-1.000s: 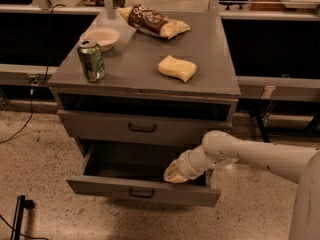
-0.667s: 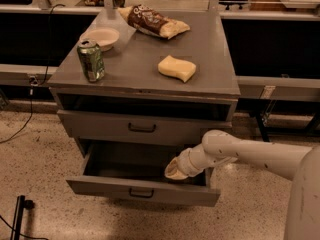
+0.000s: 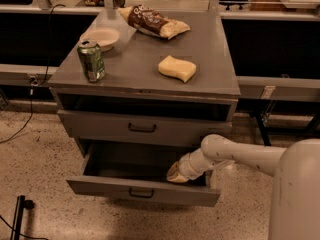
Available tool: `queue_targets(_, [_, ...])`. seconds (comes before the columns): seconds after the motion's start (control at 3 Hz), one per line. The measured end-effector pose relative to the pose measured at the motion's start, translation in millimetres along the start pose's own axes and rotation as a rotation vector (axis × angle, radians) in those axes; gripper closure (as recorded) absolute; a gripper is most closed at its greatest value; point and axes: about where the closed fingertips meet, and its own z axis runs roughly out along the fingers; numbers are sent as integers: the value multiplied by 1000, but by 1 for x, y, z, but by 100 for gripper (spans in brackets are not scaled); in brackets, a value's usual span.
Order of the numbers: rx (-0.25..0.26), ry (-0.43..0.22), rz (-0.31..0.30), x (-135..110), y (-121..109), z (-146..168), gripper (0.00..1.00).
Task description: Open middle drawer
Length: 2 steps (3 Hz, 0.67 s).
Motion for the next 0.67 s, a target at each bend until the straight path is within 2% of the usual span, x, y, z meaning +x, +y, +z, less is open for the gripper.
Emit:
queue_targets(0.33, [-54, -1, 4, 3, 12, 11, 100])
queue_targets(0.67, [-76, -13, 1, -7, 37, 9, 100])
